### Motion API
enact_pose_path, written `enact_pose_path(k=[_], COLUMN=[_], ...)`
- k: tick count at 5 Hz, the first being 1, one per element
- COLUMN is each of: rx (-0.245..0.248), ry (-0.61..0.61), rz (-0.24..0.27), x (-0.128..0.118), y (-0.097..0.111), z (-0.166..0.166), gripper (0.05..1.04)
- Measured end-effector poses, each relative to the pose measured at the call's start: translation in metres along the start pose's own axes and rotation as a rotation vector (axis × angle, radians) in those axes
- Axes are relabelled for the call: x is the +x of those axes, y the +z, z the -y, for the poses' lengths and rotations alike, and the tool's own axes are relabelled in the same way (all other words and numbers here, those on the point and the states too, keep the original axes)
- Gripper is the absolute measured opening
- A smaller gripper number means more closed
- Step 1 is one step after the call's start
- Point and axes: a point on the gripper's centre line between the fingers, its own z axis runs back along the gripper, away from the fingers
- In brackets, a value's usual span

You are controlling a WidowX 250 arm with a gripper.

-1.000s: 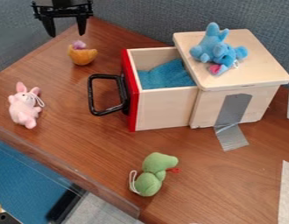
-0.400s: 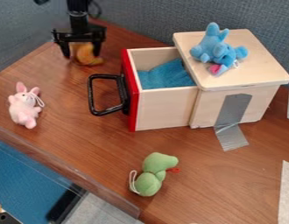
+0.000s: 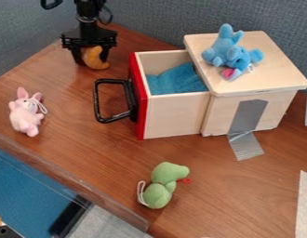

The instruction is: Moved the orange object to the bottom center of the table

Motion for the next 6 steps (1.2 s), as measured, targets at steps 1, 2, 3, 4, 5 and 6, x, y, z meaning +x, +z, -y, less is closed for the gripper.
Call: enact_pose_path(k=[1, 2, 3, 4, 5, 6], rx=[-0.003, -0.038, -0.072, -0.062, -0.036, -0.006], ry=[-0.003, 0.006, -0.015, -0.099, -0.205, -0.263], rz=[-0.035, -0.004, 0.015, -0.006, -0.026, -0.051], x=[-0.009, -0.018, -0.051, -0.108, -0.162, -0.191], y=[0.012, 0.057, 0.1, 0.116, 0.117, 0.104], z=[-0.008, -0.018, -0.032, -0.046, -0.052, -0.053], gripper=[0.574, 0.568, 0.568, 0.566, 0.566, 0.566])
